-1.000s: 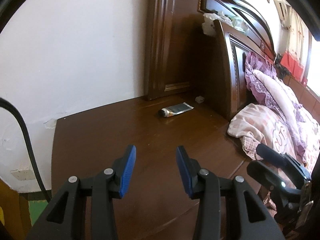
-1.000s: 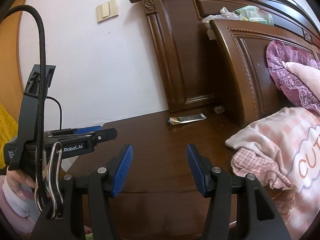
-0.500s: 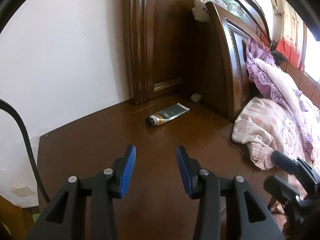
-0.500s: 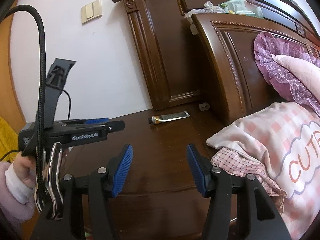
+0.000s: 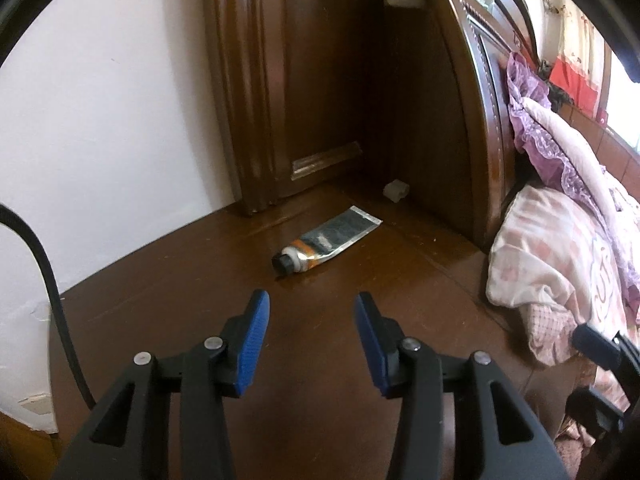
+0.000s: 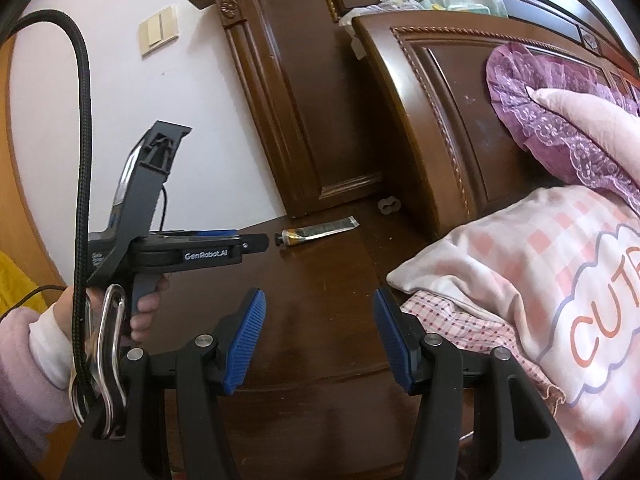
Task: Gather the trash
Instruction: 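Grasp the silver-and-orange tube with the left gripper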
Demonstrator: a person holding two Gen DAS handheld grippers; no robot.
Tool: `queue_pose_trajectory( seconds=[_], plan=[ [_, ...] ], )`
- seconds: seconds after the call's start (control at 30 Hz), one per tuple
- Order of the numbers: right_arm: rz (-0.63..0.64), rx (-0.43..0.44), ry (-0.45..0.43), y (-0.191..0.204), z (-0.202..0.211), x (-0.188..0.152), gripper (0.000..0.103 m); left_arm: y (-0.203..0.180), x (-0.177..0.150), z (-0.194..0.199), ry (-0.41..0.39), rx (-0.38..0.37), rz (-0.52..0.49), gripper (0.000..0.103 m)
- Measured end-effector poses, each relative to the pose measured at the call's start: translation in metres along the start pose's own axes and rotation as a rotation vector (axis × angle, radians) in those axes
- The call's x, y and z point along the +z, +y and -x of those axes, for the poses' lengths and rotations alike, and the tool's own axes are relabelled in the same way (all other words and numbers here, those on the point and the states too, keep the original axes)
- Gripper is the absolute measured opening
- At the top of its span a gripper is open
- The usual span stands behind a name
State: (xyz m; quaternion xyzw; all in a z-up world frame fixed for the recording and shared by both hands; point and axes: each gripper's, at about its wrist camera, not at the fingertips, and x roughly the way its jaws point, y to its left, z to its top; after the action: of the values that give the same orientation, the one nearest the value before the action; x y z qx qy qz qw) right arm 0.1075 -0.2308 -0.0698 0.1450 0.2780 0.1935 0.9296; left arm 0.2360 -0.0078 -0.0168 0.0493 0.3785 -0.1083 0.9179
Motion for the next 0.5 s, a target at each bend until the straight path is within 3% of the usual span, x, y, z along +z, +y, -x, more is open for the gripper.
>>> queue_pose_trajectory(
  seconds=[0.33,0.5],
  plan=[
    [-0.013,-0.003,0.017,-0.013,-0.007,-0.001,0.057,-0.009,0.028,-0.045,0.032,0.005,-0.123,0.048],
    [-0.023,-0.001,0.029,-0.021,-0.011,-0.002,0.057,-0.013,0.041,-0.07,0.096,0.015,-0.194,0.053]
  ],
)
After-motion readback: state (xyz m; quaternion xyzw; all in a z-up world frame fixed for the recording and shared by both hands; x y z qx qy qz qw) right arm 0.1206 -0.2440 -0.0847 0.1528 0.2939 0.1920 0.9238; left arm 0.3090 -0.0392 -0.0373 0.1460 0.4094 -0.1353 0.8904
